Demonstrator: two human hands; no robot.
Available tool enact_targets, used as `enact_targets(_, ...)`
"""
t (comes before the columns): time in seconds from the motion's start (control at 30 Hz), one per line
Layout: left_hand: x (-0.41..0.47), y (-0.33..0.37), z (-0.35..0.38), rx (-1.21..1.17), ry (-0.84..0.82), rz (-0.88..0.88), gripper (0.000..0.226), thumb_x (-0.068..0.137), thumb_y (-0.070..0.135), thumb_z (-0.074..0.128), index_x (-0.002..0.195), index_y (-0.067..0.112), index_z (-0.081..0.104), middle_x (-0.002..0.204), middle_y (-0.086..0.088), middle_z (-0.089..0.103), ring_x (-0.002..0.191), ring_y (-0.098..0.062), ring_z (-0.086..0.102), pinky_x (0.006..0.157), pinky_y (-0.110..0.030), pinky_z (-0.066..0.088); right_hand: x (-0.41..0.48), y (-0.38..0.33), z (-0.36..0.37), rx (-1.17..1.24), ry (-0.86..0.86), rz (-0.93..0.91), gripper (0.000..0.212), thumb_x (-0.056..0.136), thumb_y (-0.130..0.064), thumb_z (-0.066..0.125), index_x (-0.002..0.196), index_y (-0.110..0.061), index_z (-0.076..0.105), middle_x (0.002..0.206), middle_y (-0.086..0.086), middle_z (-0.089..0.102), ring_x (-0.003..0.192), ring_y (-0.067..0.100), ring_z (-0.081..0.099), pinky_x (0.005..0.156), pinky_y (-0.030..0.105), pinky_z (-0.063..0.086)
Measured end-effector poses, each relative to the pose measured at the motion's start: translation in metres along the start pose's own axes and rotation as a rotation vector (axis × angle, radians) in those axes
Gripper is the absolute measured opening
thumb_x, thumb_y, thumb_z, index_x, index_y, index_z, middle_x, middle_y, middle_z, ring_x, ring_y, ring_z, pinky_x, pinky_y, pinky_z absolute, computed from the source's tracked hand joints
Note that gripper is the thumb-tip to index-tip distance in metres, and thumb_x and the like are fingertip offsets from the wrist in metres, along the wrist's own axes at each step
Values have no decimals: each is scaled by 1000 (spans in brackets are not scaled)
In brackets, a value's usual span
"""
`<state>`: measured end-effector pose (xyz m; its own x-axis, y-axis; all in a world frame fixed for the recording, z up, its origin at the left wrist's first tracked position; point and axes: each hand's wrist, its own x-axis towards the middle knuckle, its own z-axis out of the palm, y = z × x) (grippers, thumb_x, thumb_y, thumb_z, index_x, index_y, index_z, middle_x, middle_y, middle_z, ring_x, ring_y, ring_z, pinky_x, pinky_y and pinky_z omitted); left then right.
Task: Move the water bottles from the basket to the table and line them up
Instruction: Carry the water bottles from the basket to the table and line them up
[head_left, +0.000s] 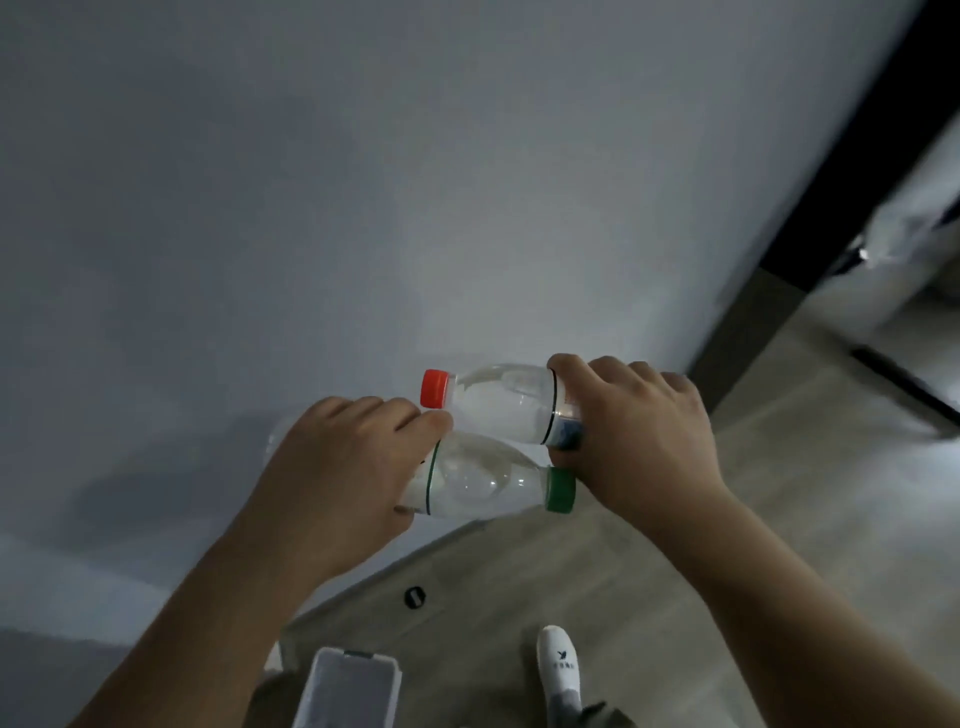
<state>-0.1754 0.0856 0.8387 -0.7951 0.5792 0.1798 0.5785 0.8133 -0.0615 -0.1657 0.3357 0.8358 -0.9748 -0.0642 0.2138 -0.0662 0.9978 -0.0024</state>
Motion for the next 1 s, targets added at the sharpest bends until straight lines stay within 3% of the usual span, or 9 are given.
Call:
enact_targets(0.13, 44, 48, 7, -82, 41, 228, 87, 39, 27, 100, 118, 20, 63, 96, 1, 72, 76, -24, 69, 68, -42, 58, -52, 52, -21, -17, -41, 201, 76, 78, -59, 77, 141, -38, 40, 121, -7, 64, 108, 26, 62, 94, 44, 45)
enact_targets(0.27, 85, 117, 11, -110, 56, 438, 84, 40, 26, 100, 116, 18, 66, 90, 1, 70, 72, -24, 67, 66, -37, 52, -109, 105, -35, -28, -42, 422, 80, 77, -61, 78, 142, -38, 37, 125, -5, 64, 113, 26, 62, 99, 47, 47)
enact_targets(0.4, 124, 201, 12, -127, 54, 644, 74, 46, 23, 97, 114, 18, 68, 90, 1, 71, 72, -24, 67, 66, -36, 53, -172, 164, -43, -74, -9, 639, 76, 75, -56, 80, 140, -37, 45, 121, -5, 67, 105, 26, 65, 93, 45, 49)
enact_targets(0.53, 161, 298, 16, -125, 62, 816, 72, 54, 36, 90, 119, 25, 61, 89, 5, 65, 75, -24, 64, 65, -39, 51, -235, 232, -50, -111, 4, 815, 70, 74, -52, 81, 134, -38, 48, 116, -7, 68, 101, 26, 66, 88, 42, 49)
enact_targets(0.77, 211, 475, 18, -176, 98, 982, 71, 52, 31, 88, 116, 23, 58, 89, 7, 63, 76, -22, 63, 66, -42, 51, -343, 372, -67, -199, 66, 1022, 70, 65, -47, 86, 127, -33, 57, 102, -2, 71, 88, 31, 68, 78, 41, 48)
enact_targets(1.0, 263, 589, 15, -165, 60, 1047, 67, 56, 37, 83, 117, 26, 58, 95, 8, 64, 82, -22, 65, 72, -43, 52, -395, 474, -80, -220, 69, 1116, 67, 66, -45, 85, 126, -32, 58, 100, -1, 71, 87, 31, 67, 75, 41, 47)
